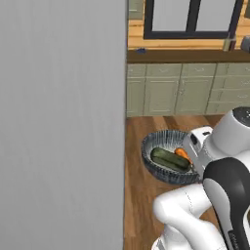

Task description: Pick the chicken drumstick and cucumber from their plates and place them in the bowl. Then put the bowl in the fridge.

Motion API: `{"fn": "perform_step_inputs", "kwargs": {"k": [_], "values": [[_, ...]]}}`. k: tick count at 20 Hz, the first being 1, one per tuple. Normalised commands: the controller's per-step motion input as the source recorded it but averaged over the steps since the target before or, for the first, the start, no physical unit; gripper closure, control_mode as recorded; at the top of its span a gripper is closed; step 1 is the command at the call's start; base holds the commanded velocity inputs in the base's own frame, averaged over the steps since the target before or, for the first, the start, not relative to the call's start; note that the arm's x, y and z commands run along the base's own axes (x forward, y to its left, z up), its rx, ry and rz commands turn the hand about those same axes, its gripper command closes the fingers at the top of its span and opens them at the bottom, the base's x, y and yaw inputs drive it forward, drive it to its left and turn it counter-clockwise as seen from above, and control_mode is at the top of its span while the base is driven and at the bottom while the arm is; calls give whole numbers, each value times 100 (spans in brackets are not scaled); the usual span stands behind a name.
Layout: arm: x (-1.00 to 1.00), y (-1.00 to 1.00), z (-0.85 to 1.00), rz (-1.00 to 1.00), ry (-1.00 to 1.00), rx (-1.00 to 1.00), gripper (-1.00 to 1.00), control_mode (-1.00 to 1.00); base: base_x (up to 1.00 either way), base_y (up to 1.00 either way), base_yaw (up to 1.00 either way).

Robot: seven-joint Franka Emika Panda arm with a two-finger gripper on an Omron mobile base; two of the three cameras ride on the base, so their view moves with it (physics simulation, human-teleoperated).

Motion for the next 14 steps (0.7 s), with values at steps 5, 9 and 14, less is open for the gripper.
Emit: {"fn": "perform_step_inputs", "kwargs": {"k": [5,9,14], "values": [[0,0,0,0,0,0,100,100,66,7,40],[0,0,0,0,0,0,100,100,8,43,35],[0,0,0,0,0,0,100,100,-14,76,36]]}}
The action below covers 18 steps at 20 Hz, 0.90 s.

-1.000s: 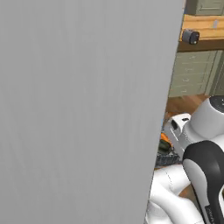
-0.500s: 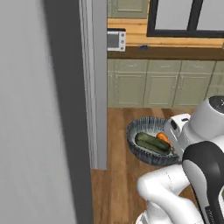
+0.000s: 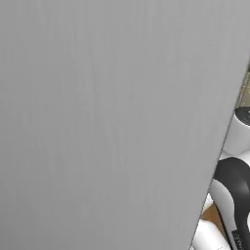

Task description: Pick the chicken drumstick and cucumber from their plates and place them in the bowl. Then put the bowl in the fridge.

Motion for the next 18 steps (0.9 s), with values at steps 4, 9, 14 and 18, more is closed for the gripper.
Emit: {"fn": "perform_step_inputs", "kwargs": {"k": [4,9,14,18], "values": [[0,0,0,0,0,0,100,100,0,79,39],[0,0,0,0,0,0,100,100,1,35,50],[0,0,0,0,0,0,100,100,0,-16,45],[0,0,0,0,0,0,100,100,-3,-3,41]]}}
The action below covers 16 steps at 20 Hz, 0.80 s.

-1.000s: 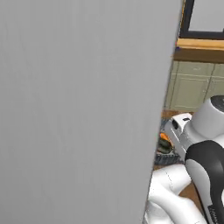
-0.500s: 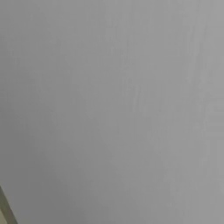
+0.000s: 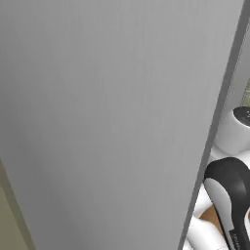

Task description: Pick the chicken drumstick and cucumber from their plates and place them in the bowl. Then put the bowl in the fridge.

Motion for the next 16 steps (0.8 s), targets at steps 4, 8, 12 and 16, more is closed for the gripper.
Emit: {"fn": "perform_step_inputs", "kwargs": {"k": [4,8,12,16], "values": [[0,0,0,0,0,0,100,100,1,-33,43],[0,0,0,0,0,0,100,100,4,-24,54],[0,0,0,0,0,0,100,100,12,-18,58],[0,0,0,0,0,0,100,100,0,-44,49]]}}
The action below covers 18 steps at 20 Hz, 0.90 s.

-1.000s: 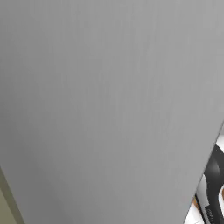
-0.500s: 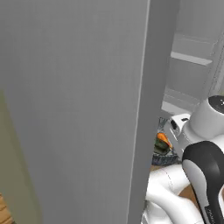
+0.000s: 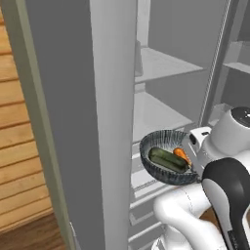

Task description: Pick the chicken drumstick and cucumber from their plates and place them in the bowl. Then put the bowl in the fridge.

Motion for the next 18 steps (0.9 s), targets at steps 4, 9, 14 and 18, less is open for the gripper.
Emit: {"fn": "perform_step_inputs", "kwargs": {"k": [4,9,14,18], "values": [[0,0,0,0,0,0,100,100,8,-43,40],[0,0,0,0,0,0,100,100,0,-18,14],[0,0,0,0,0,0,100,100,42,-4,0],[0,0,0,0,0,0,100,100,70,0,13]]}}
